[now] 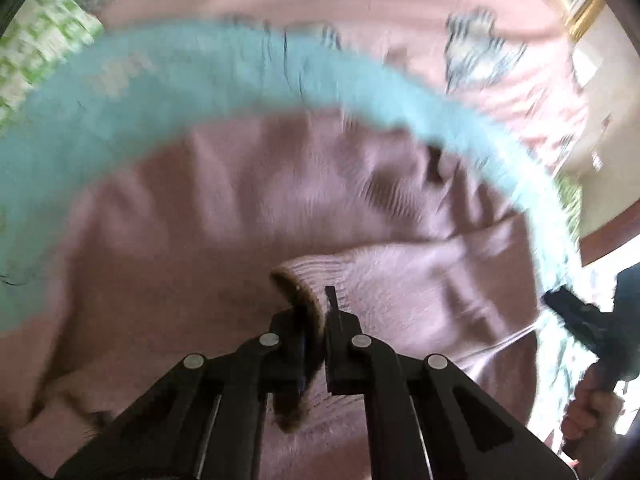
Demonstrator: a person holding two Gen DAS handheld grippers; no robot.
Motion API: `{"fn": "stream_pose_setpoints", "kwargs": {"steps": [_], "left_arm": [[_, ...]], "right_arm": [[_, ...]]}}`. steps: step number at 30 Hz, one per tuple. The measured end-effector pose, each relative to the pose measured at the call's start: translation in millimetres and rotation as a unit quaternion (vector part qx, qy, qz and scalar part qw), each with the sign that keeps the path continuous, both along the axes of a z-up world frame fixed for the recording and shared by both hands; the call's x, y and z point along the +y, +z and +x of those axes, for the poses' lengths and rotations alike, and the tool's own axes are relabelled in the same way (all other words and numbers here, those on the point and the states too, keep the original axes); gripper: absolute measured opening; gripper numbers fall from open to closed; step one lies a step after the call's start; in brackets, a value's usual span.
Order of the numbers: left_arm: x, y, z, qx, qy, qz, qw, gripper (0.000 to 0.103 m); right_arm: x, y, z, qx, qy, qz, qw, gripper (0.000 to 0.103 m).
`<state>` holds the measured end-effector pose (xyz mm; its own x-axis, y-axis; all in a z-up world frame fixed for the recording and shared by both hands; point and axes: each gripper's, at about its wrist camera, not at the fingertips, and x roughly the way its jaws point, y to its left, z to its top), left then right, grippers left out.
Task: Fold small clothes
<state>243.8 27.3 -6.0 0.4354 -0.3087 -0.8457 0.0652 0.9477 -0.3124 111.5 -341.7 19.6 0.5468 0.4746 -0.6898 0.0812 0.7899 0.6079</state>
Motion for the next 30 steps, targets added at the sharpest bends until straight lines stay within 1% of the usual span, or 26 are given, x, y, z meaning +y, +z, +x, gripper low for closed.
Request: {"fn": "stream_pose_setpoints", "kwargs": {"steps": [1, 3, 4, 5, 7, 8, 10, 12, 13, 15, 17, 18, 19, 20, 22, 24, 25, 27, 29, 30], "left_arm": [[11.8, 7.7, -3.2, -0.011, 0.012, 0.004, 0.9999, 0.004], [30.5, 3.7, -3.3, -0.01, 0.03, 0.014, 0.9994, 0.004], [41.5, -5.8, -1.9, 0.005, 0.041, 0.023, 0.9989, 0.004], [49.5, -12.4, -1.2, 0.017, 0.05, 0.023, 0.9984, 0.004], [59.5, -19.0, -3.1, 0.027, 0.06, 0.009, 0.9978, 0.004], [56.6, -19.2, -4.6, 0.025, 0.062, 0.004, 0.9978, 0.004], [48.9, -18.5, -6.4, 0.024, 0.058, 0.011, 0.998, 0.004], [47.0, -21.2, -5.3, 0.028, 0.055, 0.017, 0.9979, 0.004], [46.5, -21.9, -8.1, 0.031, 0.056, 0.021, 0.9977, 0.004], [44.4, -25.8, -9.0, 0.035, 0.059, 0.024, 0.9974, 0.004], [39.2, -26.7, -6.6, 0.04, 0.061, 0.025, 0.997, 0.004], [38.1, -28.3, -6.5, 0.042, 0.06, 0.026, 0.9969, 0.004], [37.7, -29.0, -6.2, 0.044, 0.058, 0.03, 0.9969, 0.004], [34.8, -29.1, -5.3, 0.044, 0.056, 0.029, 0.997, 0.004], [28.7, -27.3, -4.7, 0.042, 0.047, 0.023, 0.9977, 0.004], [13.8, -27.2, -1.5, 0.04, 0.032, 0.023, 0.9984, 0.004], [1.5, -29.3, 2.1, 0.04, 0.023, 0.03, 0.9985, 0.004], [-11.9, -35.8, 7.4, 0.041, 0.013, 0.041, 0.9982, 0.004], [-19.3, -47.1, 11.4, 0.042, 0.011, 0.071, 0.9965, 0.004], [-18.5, -52.6, 13.1, 0.049, 0.012, 0.078, 0.9957, 0.005]], "right_arm": [[-9.7, 2.9, -0.1, -0.003, -0.01, -0.003, 1.0, 0.038], [-30.6, 7.3, 0.9, -0.008, -0.036, -0.014, 0.999, 0.038], [-40.8, 6.6, 1.3, -0.008, -0.048, -0.021, 0.999, 0.038], [-47.8, 5.1, 0.3, -0.005, -0.058, -0.025, 0.998, 0.038], [-60.6, -3.0, 2.2, 0.012, -0.075, -0.028, 0.997, 0.038], [-66.7, -9.1, 5.0, 0.024, -0.084, -0.029, 0.996, 0.038], [-73.8, -19.1, 11.7, 0.04, -0.089, -0.034, 0.995, 0.039], [-79.0, -28.9, 23.3, 0.054, -0.089, -0.04, 0.994, 0.045], [-79.8, -33.1, 30.0, 0.06, -0.087, -0.042, 0.994, 0.045], [-79.7, -41.6, 47.2, 0.063, -0.077, -0.042, 0.994, 0.051], [-79.5, -54.2, 62.9, 0.08, -0.066, -0.045, 0.994, 0.051], [-78.0, -61.2, 67.8, 0.093, -0.059, -0.043, 0.993, 0.05], [-74.1, -66.5, 73.0, 0.1, -0.047, -0.043, 0.993, 0.043], [-73.2, -66.0, 75.0, 0.096, -0.04, -0.048, 0.993, 0.008], [-76.3, -57.8, 78.4, 0.094, -0.03, -0.063, 0.993, 0.009], [-85.7, -40.4, 81.3, 0.073, -0.033, -0.093, 0.992, 0.008], [-92.9, -33.2, 83.5, 0.065, -0.033, -0.107, 0.992, 0.008], [-102.0, -35.3, 87.2, 0.069, -0.03, -0.124, 0.989, 0.008], [-104.3, -46.2, 90.0, 0.079, -0.023, -0.152, 0.985, 0.008], [-102.3, -52.6, 90.3, 0.085, -0.017, -0.166, 0.982, 0.008]]}}
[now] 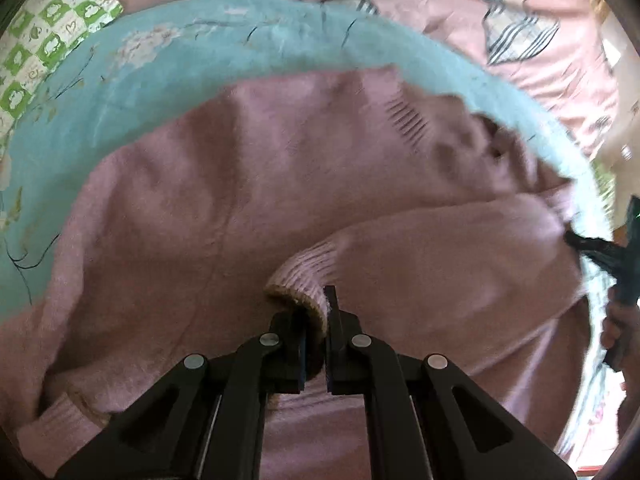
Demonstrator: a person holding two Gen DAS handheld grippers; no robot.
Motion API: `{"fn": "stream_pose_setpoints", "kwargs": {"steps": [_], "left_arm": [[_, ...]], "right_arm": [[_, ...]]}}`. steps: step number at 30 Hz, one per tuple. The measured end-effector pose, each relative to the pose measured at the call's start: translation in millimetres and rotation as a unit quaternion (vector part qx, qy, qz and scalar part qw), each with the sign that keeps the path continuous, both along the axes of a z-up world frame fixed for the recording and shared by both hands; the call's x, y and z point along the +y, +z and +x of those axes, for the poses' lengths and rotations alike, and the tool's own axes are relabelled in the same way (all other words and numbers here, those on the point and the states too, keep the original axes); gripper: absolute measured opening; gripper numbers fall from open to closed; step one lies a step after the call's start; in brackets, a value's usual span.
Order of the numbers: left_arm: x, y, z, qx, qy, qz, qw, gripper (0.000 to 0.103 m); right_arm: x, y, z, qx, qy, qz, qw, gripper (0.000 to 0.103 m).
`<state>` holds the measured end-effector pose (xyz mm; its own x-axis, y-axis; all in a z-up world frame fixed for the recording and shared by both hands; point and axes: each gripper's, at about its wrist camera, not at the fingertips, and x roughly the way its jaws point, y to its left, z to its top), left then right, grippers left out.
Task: Fold small clothes
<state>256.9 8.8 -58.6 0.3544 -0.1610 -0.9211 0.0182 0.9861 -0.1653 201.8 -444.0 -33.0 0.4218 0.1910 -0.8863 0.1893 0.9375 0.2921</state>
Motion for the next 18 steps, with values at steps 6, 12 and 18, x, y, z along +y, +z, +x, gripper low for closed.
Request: {"fn": "stream_pose_setpoints", "kwargs": {"steps": [6, 12, 18], "left_arm": [[21.6, 2.9, -15.7, 0.008, -0.002, -0.009, 0.9999, 0.009], [52.9, 16.9, -57.6, 0.007, 0.031, -0.026, 0.9992, 0.01], [95.6, 25.4, -110.9, 0.021, 0.095, -0.061, 0.9934, 0.028]], "right_arm": [[3.1, 8.7, -15.9, -0.007, -0.023, -0.026, 0.999, 0.016], [32.6, 46.8, -58.5, -0.06, -0.011, 0.021, 0.998, 0.018], [90.5, 58.5, -92.2, -0.072, 0.048, 0.071, 0.994, 0.047]]}}
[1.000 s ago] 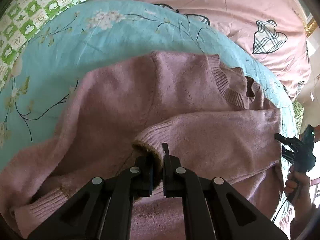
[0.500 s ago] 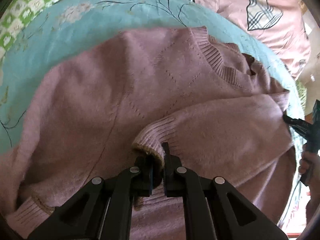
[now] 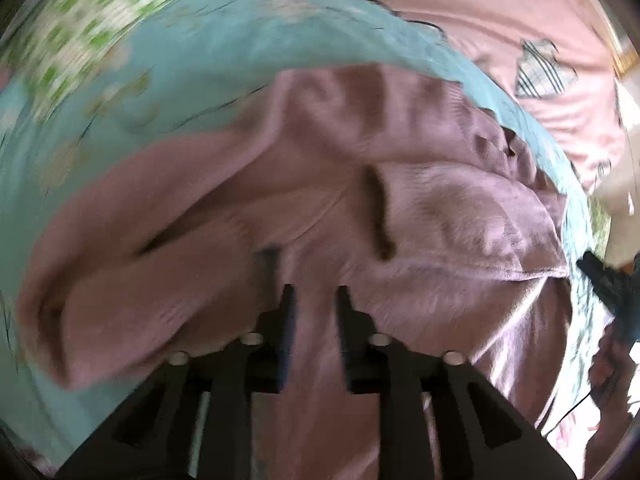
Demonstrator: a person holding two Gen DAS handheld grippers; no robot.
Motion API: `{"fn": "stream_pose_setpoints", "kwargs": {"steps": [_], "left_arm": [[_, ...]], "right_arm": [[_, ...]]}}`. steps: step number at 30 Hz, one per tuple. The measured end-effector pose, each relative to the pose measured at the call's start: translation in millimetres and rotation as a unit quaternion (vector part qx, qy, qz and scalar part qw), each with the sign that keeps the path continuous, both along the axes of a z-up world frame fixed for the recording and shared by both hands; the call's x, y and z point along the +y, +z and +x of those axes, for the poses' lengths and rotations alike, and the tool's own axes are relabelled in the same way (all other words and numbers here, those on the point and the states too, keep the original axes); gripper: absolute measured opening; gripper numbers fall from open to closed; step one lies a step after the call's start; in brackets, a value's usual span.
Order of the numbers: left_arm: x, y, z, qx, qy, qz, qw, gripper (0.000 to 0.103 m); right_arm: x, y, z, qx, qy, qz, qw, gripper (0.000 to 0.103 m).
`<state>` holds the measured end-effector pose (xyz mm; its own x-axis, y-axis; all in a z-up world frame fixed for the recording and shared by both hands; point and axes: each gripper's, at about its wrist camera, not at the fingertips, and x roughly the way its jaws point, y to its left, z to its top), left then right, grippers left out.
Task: Fold small clothes
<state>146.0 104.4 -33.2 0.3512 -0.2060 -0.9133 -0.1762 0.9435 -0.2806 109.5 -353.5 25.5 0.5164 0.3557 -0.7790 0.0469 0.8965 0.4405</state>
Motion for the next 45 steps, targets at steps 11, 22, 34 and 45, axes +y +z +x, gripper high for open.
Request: {"fn": "stream_pose_setpoints", "kwargs": {"steps": [11, 22, 34, 45], "left_arm": [[103.1, -7.5, -70.8, 0.03, 0.173, -0.112, 0.9781, 0.049], [121.6, -11.8, -56.2, -0.019, 0.22, -0.096, 0.9706, 0.004], [19.1, 77.4, -28.6, -0.12, 0.071, -0.105, 0.9847, 0.003], [-209.8, 78.0, 77.8, -0.118, -0.189, -0.166, 0.9606, 0.004]], "right_arm": [[84.9, -8.6, -23.0, 0.011, 0.094, 0.013, 0.995, 0.049], [94.7, -5.1, -30.7, 0.016, 0.091, 0.015, 0.996, 0.049], [70.6, 0.3, -37.5, 0.005, 0.051, 0.021, 0.998, 0.049], [12.7, -0.5, -37.4, 0.005, -0.024, 0.018, 1.0, 0.049]]}}
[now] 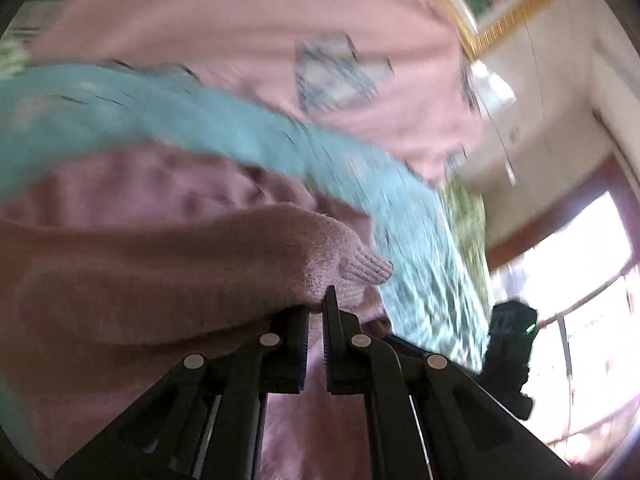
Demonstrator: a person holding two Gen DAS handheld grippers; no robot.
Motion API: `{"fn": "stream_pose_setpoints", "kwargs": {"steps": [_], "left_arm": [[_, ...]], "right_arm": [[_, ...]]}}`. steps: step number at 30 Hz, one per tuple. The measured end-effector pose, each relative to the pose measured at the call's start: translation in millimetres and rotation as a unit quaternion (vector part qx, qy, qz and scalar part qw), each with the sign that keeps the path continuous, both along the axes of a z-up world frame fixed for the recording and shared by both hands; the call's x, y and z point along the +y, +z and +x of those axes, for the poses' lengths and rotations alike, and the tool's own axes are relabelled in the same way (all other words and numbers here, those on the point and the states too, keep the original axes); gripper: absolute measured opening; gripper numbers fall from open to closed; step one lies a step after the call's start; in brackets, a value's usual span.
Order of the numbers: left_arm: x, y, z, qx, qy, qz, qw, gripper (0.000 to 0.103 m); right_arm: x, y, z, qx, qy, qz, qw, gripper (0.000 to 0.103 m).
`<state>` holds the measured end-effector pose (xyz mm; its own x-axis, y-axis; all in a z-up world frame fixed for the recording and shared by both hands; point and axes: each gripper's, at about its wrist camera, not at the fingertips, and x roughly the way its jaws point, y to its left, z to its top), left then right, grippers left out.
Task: Fold small clothes
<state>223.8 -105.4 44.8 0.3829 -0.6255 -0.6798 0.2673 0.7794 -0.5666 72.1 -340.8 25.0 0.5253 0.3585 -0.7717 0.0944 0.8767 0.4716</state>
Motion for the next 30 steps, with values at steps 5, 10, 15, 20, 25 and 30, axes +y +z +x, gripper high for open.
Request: {"fn": "stream_pose_setpoints", "kwargs": {"steps": [5, 10, 15, 20, 25, 30], "left_arm": [[-41.2, -66.3, 25.3, 0.079, -0.063, 0.051, 0.9936, 0.006], [-20.9, -63.1, -7.1, 0.067, -0.08, 0.064, 0.9926, 0.022], [37.4, -59.6, -42.1, 0.057, -0.026, 0.114, 0.9914, 0.033], [117.3, -68.2, -54.8, 0.067, 0.098, 0.205, 0.9715, 0.033], [161.7, -92.6, -58.4, 0.081, 0.166, 0.272, 0.9445, 0.032], [176.5, -110.7, -51.4, 0.087, 0.21, 0.276, 0.9339, 0.032]], "right_arm": [[-24.9, -5.5, -5.4, 0.01, -0.014, -0.013, 1.0, 0.049], [-19.5, -8.6, -2.1, 0.013, 0.012, -0.019, 1.0, 0.061], [-1.4, -15.7, 13.2, 0.013, 0.038, -0.017, 0.999, 0.064], [12.9, -25.7, 38.1, 0.013, 0.063, -0.042, 0.997, 0.064], [33.1, -50.9, 61.8, 0.059, 0.123, -0.08, 0.987, 0.068], [31.8, -40.5, 71.5, 0.076, 0.142, -0.037, 0.986, 0.008]]}}
